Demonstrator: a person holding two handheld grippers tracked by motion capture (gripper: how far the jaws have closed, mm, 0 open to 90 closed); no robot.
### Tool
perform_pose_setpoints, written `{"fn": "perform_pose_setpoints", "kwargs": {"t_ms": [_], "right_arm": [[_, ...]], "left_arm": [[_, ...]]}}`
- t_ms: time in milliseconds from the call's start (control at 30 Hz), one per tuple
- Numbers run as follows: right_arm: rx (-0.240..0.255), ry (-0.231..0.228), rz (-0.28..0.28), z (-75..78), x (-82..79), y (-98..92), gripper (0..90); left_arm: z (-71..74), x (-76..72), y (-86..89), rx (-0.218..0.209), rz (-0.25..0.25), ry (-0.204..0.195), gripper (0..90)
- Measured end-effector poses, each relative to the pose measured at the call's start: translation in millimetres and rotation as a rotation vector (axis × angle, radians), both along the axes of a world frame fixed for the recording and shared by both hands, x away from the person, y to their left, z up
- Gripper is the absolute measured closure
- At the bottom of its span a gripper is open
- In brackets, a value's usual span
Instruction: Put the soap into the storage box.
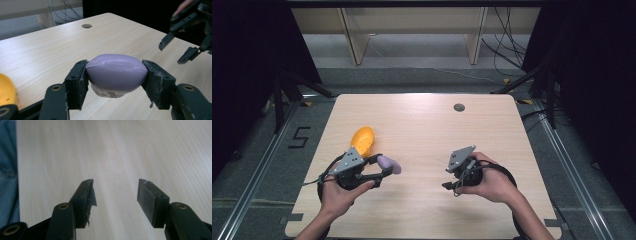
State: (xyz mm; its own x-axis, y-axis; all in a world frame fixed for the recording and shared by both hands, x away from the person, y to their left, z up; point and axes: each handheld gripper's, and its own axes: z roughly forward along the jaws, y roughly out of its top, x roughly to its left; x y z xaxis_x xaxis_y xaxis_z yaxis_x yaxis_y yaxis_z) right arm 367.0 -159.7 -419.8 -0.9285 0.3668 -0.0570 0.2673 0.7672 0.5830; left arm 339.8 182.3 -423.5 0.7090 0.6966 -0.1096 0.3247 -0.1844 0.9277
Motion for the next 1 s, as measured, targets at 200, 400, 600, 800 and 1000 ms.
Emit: {"fn": "perform_pose_setpoints", "kwargs": {"t_ms": [200, 400, 600, 800, 1000], "right_arm": [[0.174, 0.002, -0.232, -14.1, -7.9, -23.0, 47.9], [0.240, -0.013, -0.376, -22.5, -20.7, -42.9, 47.9], [0.292, -0.060, -0.467, -24.4, -34.0, -51.8, 47.1], [0.307, -0.066, -0.502, -27.1, -35.8, -56.5, 46.5], [0.300, -0.061, -0.495, -29.5, -35.9, -54.2, 46.3]], "left_arm": [[6.2, 1.0, 5.3, 0.007, 0.068, -0.003, 39.6], [11.7, 2.4, 12.2, 0.014, 0.115, -0.015, 39.6], [15.5, 6.5, 18.9, 0.016, 0.172, -0.023, 39.6], [17.9, 11.6, 25.6, 0.023, 0.230, -0.028, 39.6], [18.9, 24.0, 34.0, 0.045, 0.314, -0.035, 39.6]]}}
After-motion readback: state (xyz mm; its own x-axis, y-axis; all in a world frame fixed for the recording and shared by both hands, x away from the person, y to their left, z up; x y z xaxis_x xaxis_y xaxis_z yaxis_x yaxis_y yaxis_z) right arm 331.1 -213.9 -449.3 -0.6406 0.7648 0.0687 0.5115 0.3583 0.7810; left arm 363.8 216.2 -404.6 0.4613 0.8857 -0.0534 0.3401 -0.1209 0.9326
